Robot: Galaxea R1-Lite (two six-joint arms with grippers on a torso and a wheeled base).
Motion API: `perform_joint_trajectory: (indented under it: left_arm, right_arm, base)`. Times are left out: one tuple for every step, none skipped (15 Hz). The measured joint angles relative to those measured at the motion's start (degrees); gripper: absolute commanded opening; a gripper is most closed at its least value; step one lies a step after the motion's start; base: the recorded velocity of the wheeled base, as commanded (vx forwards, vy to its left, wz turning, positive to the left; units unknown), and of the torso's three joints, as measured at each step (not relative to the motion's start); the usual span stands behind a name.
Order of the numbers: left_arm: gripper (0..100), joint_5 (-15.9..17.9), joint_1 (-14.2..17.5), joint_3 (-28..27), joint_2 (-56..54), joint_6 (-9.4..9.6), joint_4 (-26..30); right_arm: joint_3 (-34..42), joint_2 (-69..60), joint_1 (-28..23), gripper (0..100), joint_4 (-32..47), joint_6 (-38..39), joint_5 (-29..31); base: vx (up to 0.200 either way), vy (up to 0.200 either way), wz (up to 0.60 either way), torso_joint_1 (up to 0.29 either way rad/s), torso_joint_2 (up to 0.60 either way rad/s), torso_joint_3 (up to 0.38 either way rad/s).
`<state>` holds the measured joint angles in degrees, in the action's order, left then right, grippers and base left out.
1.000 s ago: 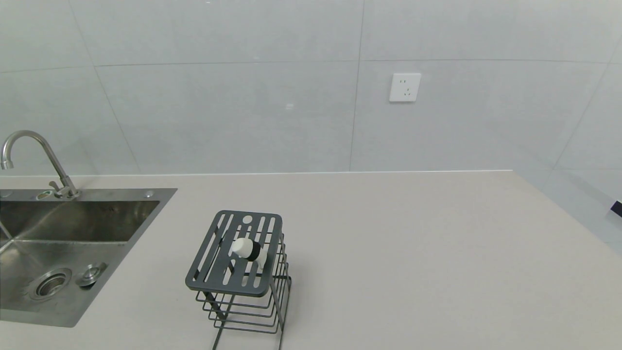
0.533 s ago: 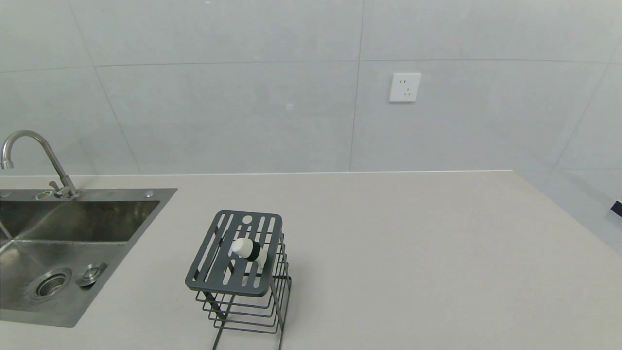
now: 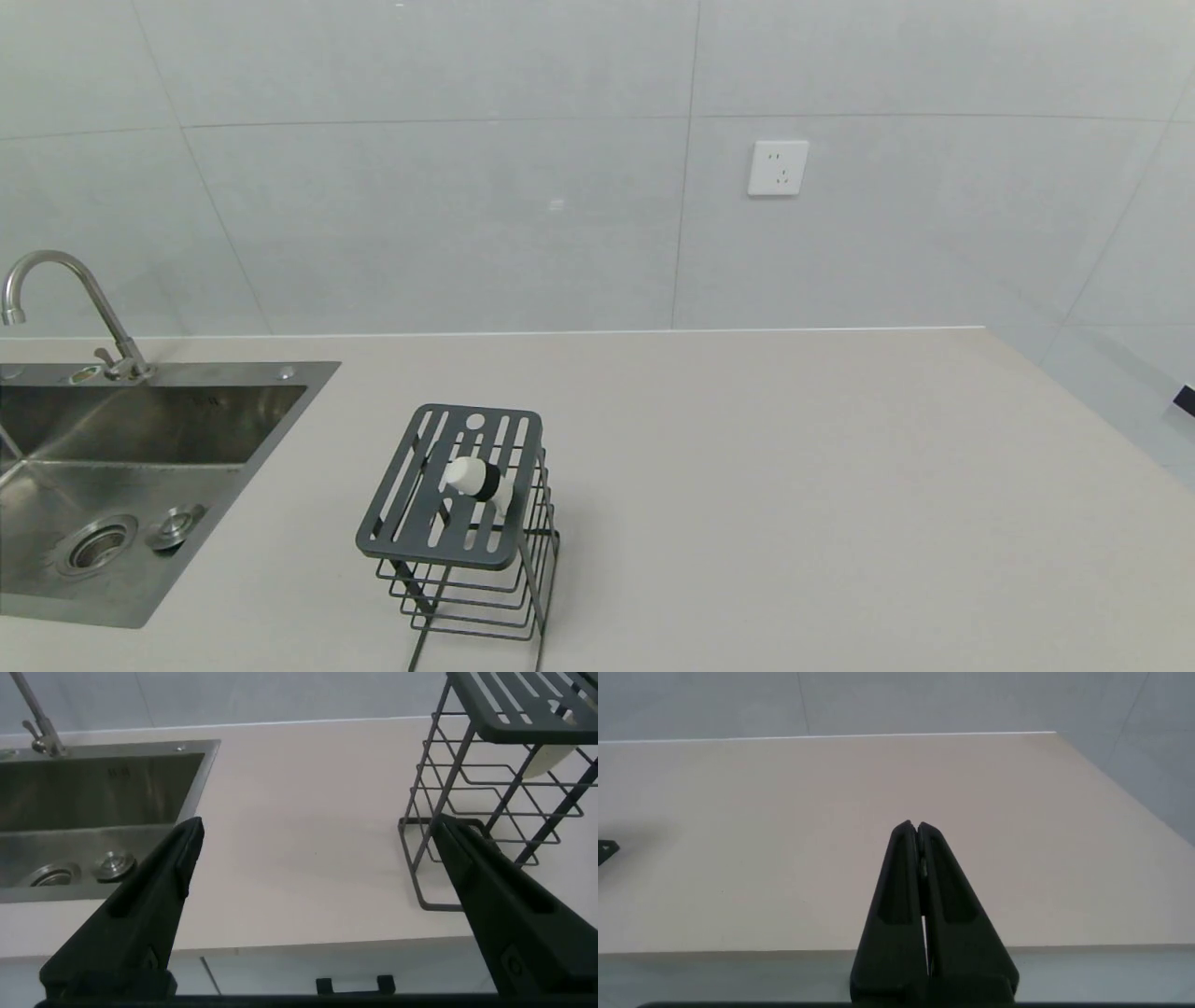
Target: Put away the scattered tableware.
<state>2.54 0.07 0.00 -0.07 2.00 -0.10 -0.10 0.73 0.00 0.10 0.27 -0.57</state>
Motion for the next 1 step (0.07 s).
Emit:
perform_joint_trajectory:
  left_arm:
    - [100, 0.0, 0.0, 0.0, 0.0, -0.41, 0.0]
  right_arm:
    - [0.0, 0.0, 0.0, 0, 0.0, 0.0, 0.0]
  base:
    - [0.000, 0.000, 0.00, 0.000, 0.00, 0.000]
